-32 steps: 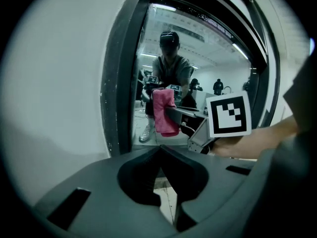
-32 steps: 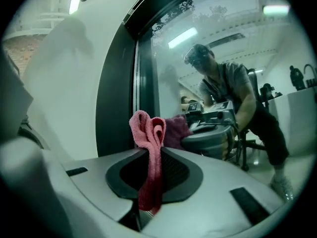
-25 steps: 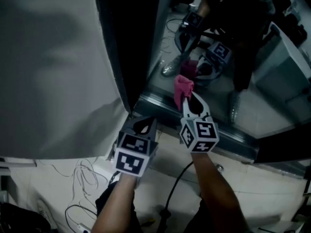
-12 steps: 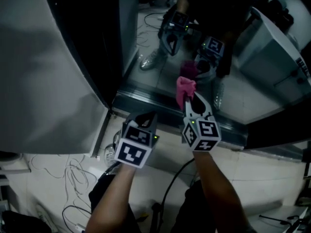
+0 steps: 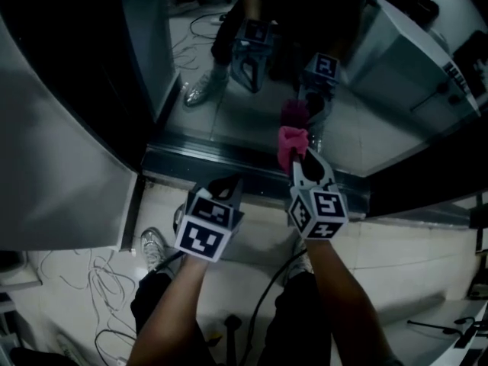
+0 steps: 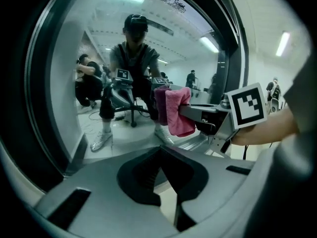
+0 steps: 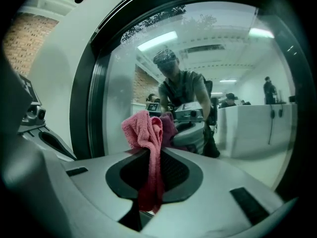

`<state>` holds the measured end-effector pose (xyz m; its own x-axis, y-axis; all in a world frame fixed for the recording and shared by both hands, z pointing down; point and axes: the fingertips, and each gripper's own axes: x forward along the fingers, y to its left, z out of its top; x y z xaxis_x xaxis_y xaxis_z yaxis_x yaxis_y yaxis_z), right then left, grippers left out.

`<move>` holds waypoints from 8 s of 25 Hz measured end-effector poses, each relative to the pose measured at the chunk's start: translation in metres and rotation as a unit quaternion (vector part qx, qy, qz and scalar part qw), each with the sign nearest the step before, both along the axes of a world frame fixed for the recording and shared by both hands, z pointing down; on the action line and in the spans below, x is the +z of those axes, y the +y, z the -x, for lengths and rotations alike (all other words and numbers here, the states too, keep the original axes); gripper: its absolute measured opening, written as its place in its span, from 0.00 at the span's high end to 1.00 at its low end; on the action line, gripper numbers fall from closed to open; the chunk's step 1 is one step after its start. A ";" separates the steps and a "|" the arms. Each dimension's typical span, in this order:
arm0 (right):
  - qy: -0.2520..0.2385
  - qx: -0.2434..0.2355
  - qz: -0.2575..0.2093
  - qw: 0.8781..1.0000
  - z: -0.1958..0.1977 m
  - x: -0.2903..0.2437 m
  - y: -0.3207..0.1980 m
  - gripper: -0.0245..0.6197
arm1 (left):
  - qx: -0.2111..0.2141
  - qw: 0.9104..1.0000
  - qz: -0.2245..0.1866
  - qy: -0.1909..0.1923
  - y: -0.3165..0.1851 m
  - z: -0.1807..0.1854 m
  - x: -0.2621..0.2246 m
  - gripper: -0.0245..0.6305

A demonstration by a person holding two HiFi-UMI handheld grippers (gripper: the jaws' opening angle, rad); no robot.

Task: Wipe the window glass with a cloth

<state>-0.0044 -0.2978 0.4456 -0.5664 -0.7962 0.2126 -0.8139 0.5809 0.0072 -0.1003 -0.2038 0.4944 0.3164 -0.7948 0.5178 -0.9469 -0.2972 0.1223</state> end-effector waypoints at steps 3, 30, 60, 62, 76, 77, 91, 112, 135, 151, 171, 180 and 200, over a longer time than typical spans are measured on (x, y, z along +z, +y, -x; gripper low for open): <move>-0.003 0.020 0.003 1.000 -0.029 0.002 -0.005 0.88 | 0.019 1.000 -0.007 0.006 -0.007 -0.024 -0.001 0.96; -0.046 0.223 0.026 0.974 -0.279 0.024 -0.042 0.88 | 0.147 0.988 0.023 0.041 -0.028 -0.202 0.029 0.96; -0.050 0.483 0.033 0.874 -0.434 0.071 -0.045 0.89 | 0.195 0.977 0.064 0.056 -0.027 -0.255 0.064 0.96; -0.044 0.479 0.040 0.876 -0.432 0.085 -0.048 0.89 | 0.194 0.977 0.069 0.056 -0.026 -0.253 0.068 0.96; -0.026 0.366 0.068 0.928 -0.393 0.127 -0.059 0.89 | 0.175 0.979 0.094 0.040 -0.023 -0.229 0.084 0.96; -0.025 0.351 0.066 0.934 -0.387 0.126 -0.059 0.89 | 0.174 0.979 0.093 0.041 -0.022 -0.228 0.083 0.96; -0.044 0.247 0.067 0.966 -0.283 0.108 -0.051 0.89 | 0.126 0.988 0.076 0.051 -0.015 -0.168 0.063 0.96; -0.048 0.129 0.087 0.987 -0.126 0.096 -0.024 0.89 | 0.051 0.996 0.067 0.042 0.004 -0.061 0.036 0.96; -0.025 -0.024 0.096 0.995 0.065 0.097 0.015 0.89 | -0.028 0.997 0.069 0.028 0.045 0.059 0.024 0.96; -0.006 -0.128 0.086 0.988 0.203 0.099 0.053 0.89 | -0.092 0.993 0.071 0.031 0.089 0.144 0.021 0.96; 0.022 -0.238 0.037 0.970 0.361 0.102 0.089 0.89 | -0.144 0.984 0.090 0.046 0.148 0.220 0.040 0.96; 0.032 -0.260 0.039 0.964 0.376 0.131 0.081 0.89 | -0.146 0.984 0.093 0.052 0.136 0.213 0.028 0.96; 0.028 -0.180 0.102 0.978 0.338 0.188 0.067 0.89 | -0.142 0.977 0.147 0.055 0.154 0.206 0.063 0.96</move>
<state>-0.3426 -0.2307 0.6333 -0.7850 -0.4854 0.3849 -0.5584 0.8235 -0.1005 -0.3064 -0.0502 0.5575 0.1716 -0.6802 0.7126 -0.9625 0.0384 0.2685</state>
